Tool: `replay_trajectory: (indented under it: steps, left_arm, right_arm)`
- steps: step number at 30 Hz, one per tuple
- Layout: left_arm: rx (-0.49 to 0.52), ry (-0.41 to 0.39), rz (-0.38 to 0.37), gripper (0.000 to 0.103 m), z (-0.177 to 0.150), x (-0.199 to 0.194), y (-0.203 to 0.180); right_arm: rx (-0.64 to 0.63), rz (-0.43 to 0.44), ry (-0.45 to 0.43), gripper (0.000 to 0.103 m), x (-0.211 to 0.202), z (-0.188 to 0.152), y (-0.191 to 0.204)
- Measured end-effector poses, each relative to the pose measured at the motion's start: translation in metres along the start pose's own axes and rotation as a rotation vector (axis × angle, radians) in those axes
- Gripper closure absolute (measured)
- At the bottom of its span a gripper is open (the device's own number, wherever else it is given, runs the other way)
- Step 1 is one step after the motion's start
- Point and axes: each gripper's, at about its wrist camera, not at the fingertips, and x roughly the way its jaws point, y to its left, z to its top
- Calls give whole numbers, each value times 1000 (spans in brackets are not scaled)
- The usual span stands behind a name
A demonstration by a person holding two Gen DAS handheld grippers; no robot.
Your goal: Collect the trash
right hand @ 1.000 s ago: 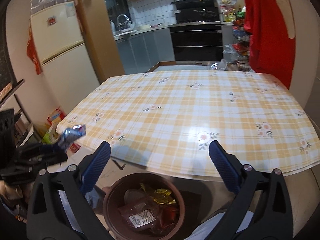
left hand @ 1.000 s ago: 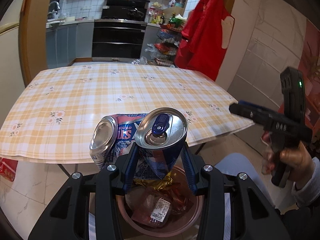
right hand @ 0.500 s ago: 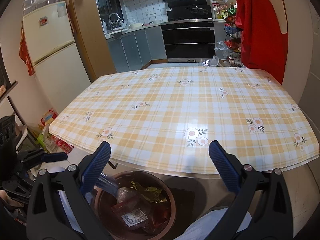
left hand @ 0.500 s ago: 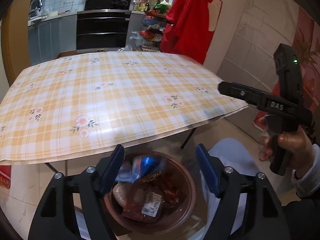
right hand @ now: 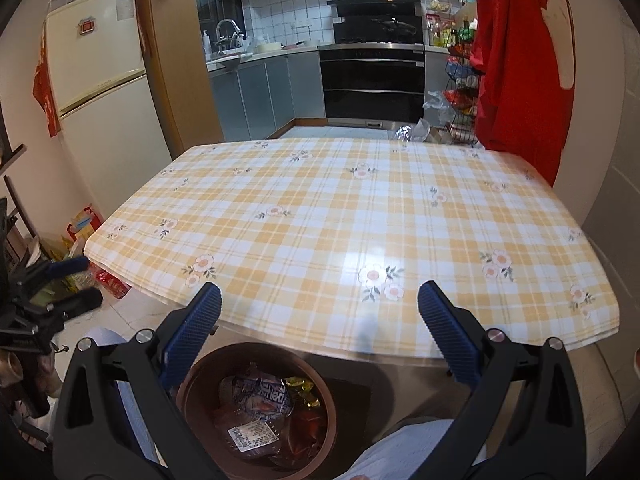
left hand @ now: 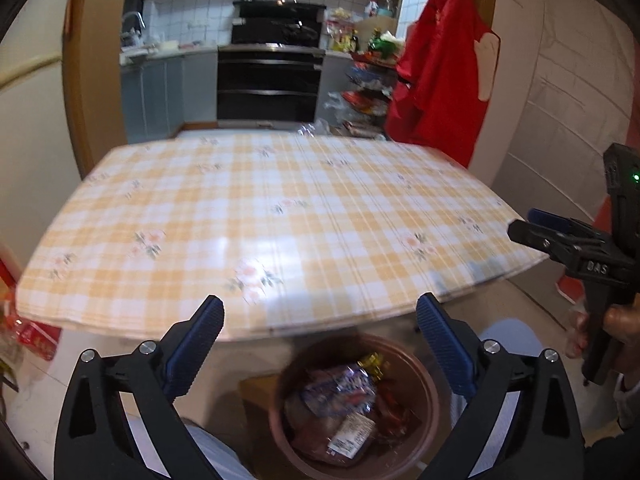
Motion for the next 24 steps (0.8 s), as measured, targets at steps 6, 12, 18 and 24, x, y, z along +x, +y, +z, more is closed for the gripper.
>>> replay_trajectory:
  steps: [6,12,18,24]
  left_arm:
    - [39,-102,87,6,35,-26,1]
    - [72,-192,109,6,68,-54,0]
    - [92,-253,121,6,92,-77,-4]
    - [97,-271,128,6,101,-84,-10]
  right_arm:
    - [-42,-45,-52,6,-21,34,12]
    - [-58,-80,-110,6,-45,63,18]
    - [-43,-87,-159,6,-64,79,21]
    - [-44,-91,-167,6,-70,83,22]
